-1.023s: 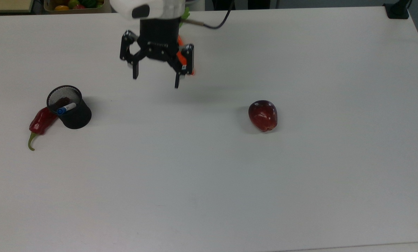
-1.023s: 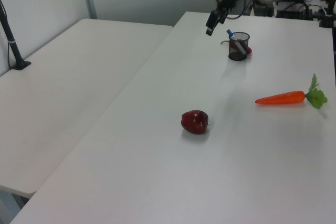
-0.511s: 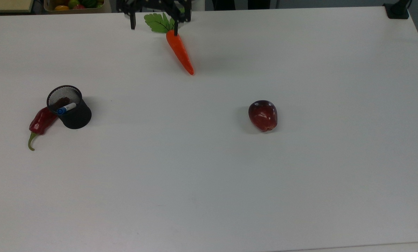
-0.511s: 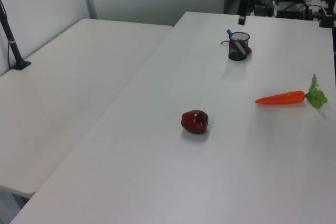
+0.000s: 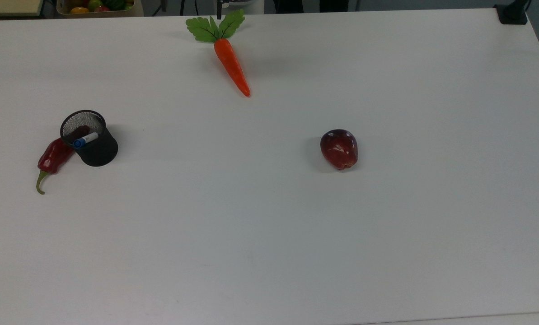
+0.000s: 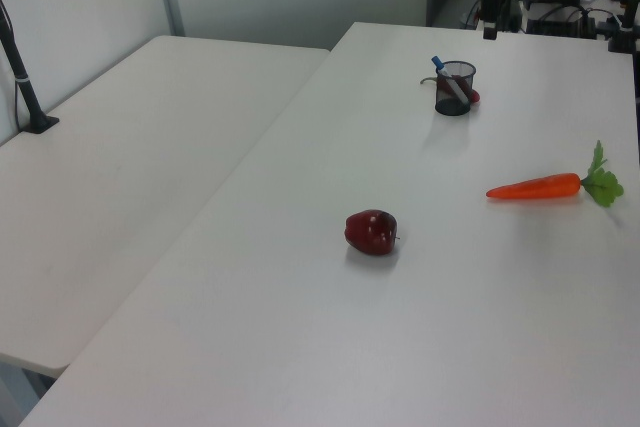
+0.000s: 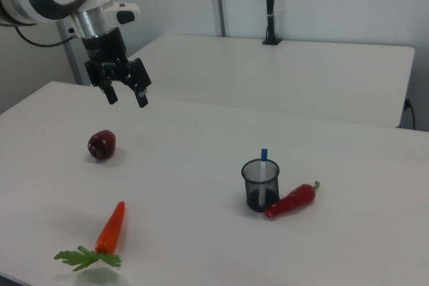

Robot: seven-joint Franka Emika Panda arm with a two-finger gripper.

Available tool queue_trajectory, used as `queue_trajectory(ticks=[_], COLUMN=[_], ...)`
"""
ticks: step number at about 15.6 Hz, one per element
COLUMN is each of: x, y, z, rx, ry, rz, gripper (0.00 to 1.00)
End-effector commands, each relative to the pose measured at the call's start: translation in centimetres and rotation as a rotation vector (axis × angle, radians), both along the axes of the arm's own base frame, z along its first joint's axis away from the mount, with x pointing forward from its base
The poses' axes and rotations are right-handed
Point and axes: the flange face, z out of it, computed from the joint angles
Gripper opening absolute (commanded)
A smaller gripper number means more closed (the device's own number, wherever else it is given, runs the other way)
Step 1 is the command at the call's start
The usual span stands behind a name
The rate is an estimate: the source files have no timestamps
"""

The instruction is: Place marker

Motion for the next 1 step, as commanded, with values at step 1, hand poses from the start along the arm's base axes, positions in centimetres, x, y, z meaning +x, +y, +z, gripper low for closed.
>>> queue_trajectory(ticks=[1], x=[-0.11], y=[-0.37], z=[0.78], rx=[0.035], ry=[0.012], rz=[0.014], gripper=[1.0])
